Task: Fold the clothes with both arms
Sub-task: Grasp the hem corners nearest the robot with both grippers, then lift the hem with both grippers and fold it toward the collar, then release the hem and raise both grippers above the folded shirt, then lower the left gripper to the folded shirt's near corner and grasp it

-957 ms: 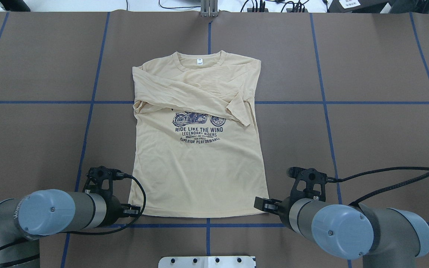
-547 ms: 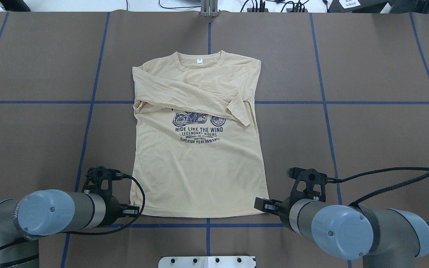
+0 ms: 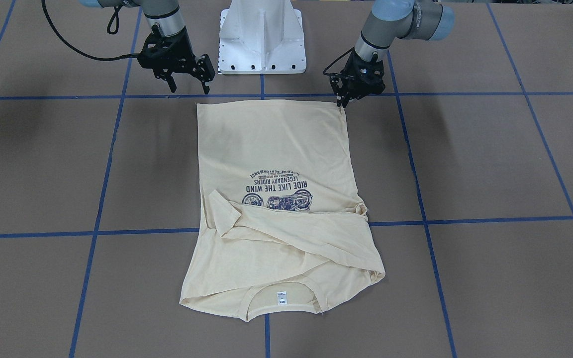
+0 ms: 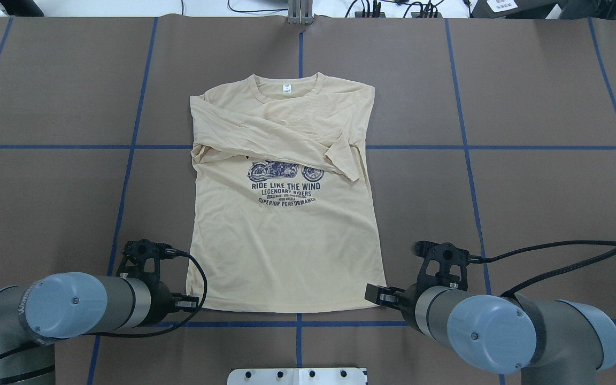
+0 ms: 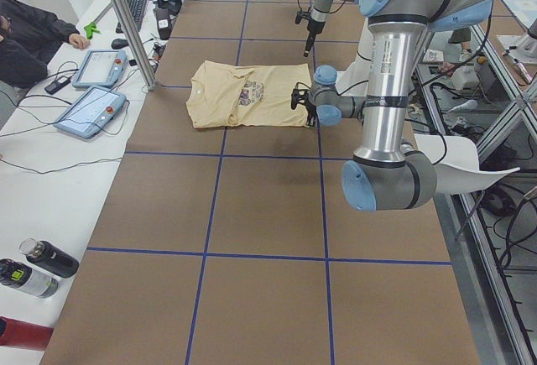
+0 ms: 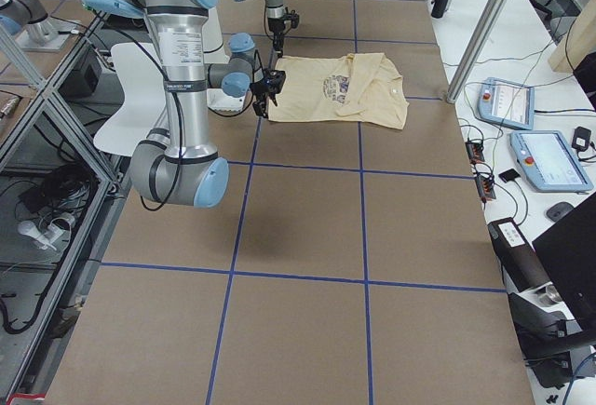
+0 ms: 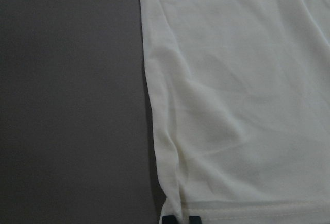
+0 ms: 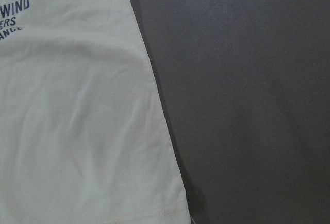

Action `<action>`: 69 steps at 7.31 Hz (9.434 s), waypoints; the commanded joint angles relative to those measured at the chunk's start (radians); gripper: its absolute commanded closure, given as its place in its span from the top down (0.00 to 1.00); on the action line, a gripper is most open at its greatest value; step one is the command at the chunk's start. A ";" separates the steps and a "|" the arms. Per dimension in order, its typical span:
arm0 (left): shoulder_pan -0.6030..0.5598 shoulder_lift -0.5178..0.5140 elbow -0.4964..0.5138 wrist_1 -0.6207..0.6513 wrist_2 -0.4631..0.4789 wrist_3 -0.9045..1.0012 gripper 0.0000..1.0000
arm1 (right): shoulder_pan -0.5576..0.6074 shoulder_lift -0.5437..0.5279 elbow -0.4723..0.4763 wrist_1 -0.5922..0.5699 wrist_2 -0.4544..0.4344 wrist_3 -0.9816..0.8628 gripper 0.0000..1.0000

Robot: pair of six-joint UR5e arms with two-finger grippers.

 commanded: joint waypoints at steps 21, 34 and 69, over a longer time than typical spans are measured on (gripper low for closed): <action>-0.001 -0.005 -0.032 0.000 -0.008 0.000 0.00 | -0.065 0.029 -0.109 0.077 -0.117 0.133 0.00; -0.341 -0.200 -0.158 0.342 -0.209 0.081 0.00 | 0.315 0.301 -0.061 -0.098 0.141 0.000 0.00; -0.249 -0.063 0.084 0.118 -0.072 0.249 0.00 | 0.458 0.370 -0.420 0.069 0.287 -0.149 1.00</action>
